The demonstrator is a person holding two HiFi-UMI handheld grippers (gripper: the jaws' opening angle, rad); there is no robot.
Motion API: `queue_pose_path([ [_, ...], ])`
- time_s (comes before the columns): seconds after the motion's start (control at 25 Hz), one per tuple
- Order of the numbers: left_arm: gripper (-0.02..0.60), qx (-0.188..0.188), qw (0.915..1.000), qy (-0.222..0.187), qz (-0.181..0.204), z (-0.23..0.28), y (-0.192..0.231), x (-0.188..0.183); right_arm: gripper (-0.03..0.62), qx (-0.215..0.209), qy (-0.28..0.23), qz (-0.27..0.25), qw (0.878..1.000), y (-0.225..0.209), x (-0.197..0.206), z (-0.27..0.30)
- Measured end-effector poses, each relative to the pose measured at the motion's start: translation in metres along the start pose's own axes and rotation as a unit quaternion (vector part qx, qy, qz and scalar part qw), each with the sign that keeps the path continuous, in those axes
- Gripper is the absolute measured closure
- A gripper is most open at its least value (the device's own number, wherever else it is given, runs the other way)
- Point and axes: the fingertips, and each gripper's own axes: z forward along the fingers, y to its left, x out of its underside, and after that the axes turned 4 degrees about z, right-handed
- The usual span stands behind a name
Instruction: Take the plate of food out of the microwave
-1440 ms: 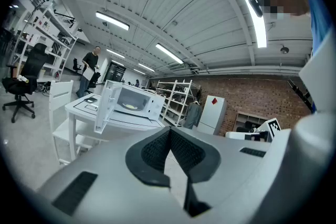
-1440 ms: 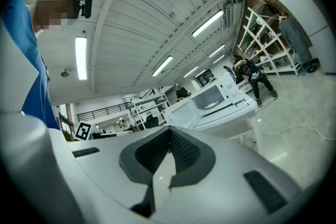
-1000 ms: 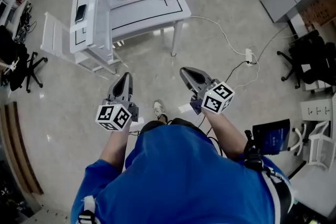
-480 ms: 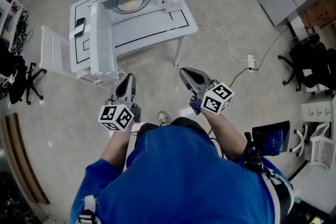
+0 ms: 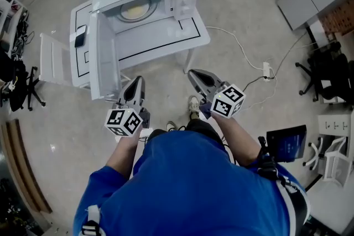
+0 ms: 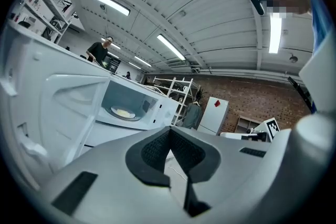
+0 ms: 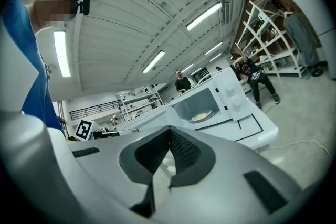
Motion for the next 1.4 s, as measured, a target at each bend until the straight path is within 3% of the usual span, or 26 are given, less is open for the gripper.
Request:
queue_pose_path([
  [0.68,0.572,-0.138,0.9897,-0.037,-0.005,0.104,0.020,-0.015,0.599,-0.122,0.073,0.001,0.990,-0.089,-0.059,0.067],
  [1.08,0.572,-0.177,0.9836,-0.034,-0.001,0.135,0.050,-0.020,0.599,-0.158,0.107,0.003,0.982,-0.100,-0.058,0.108],
  [1.4,0.572,-0.198,0.9794,-0.033,-0.018,0.170,0.111,-0.025,0.599,-0.160,0.133,-0.004,0.978,-0.110,-0.057,0.156],
])
